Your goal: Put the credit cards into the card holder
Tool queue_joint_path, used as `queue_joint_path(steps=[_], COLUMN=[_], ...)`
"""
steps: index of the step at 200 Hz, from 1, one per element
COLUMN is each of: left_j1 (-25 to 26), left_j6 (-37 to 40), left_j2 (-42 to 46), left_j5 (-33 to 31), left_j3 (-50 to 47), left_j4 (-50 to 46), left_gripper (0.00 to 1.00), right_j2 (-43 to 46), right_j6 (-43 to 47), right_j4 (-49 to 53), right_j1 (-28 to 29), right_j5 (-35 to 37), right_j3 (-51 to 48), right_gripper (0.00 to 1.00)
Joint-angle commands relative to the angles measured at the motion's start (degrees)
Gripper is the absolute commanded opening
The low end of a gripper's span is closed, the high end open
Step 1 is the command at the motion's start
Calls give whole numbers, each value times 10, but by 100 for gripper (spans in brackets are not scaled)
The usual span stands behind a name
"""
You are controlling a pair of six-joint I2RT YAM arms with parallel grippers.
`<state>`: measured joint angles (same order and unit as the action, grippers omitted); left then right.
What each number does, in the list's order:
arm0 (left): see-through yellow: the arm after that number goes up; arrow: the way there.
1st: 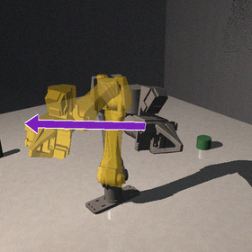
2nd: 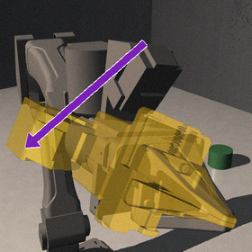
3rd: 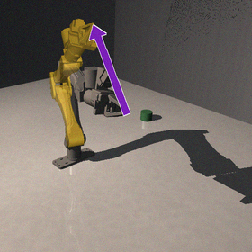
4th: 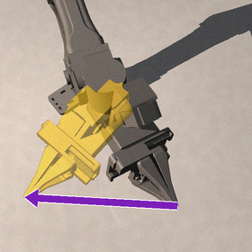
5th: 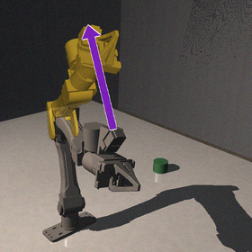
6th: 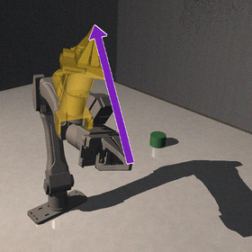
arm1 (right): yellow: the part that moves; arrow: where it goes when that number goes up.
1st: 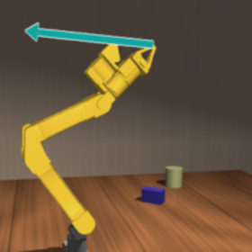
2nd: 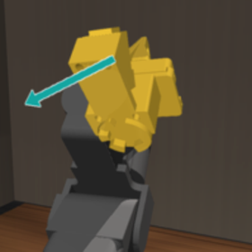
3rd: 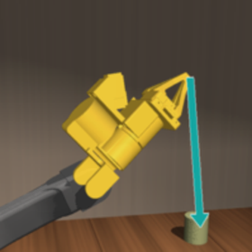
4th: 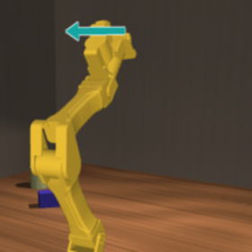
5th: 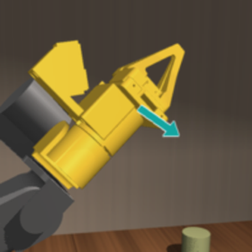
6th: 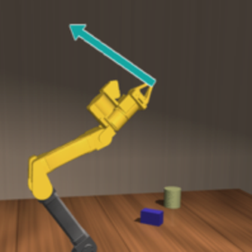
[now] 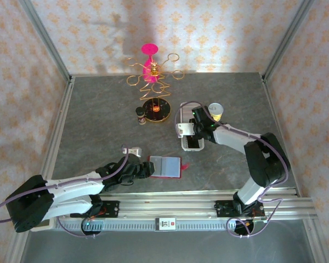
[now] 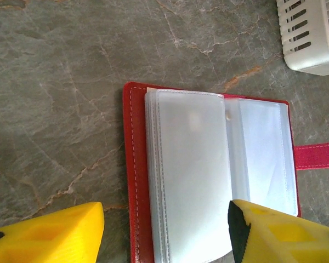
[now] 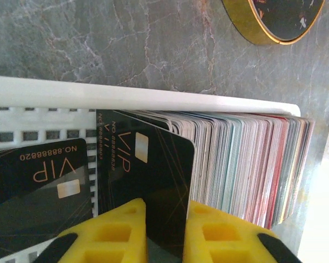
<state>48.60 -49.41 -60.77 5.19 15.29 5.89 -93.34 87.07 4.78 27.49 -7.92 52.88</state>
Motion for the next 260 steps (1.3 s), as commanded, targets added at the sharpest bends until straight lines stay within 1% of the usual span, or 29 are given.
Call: queue_joint_path(steps=[1, 4, 14, 34, 58, 89, 111, 177, 234, 238, 246, 260], left_j1=[-5, -5, -5, -5, -5, -5, -5, -5, -4, -5, -5, -5], left_j6=[-3, -3, -3, -2, 1, 8, 9, 6, 5, 5, 5, 5], left_j2=[7, 7, 6, 2, -4, -7, -8, -7, -12, -12, -12, -12], left_j5=[3, 3, 3, 1, -2, -9, -11, -9, -4, -4, -4, -3], left_j3=[-8, -8, -8, -7, -2, 6, 9, 7, 3, 3, 3, 3], left_j4=[14, 14, 15, 13, 6, -6, -16, -9, -1, -1, 0, 0], left_gripper=[63, 63, 63, 63, 63, 64, 64, 64, 64, 64, 64, 63], right_j2=[21, 23, 27, 37, 48, 63, 72, 32, 28, 27, 26, 24], right_j6=[-3, -2, -4, -6, -7, -18, -19, -28, -28, -28, -29, -30], right_j4=[5, 5, 6, 8, 10, 22, 9, 22, 24, 23, 22, 22], right_j1=[-1, -1, -1, -1, -1, -1, -1, -1, -3, -3, -3, -3], right_j5=[7, 7, 8, 7, 8, 0, 0, 5, 9, 9, 10, 12], right_j3=[0, 0, 1, -2, -6, -6, -18, 9, 16, 16, 16, 18], right_gripper=[16, 16, 10, 7, 6, 8, 9, 13, 15, 15, 20, 21])
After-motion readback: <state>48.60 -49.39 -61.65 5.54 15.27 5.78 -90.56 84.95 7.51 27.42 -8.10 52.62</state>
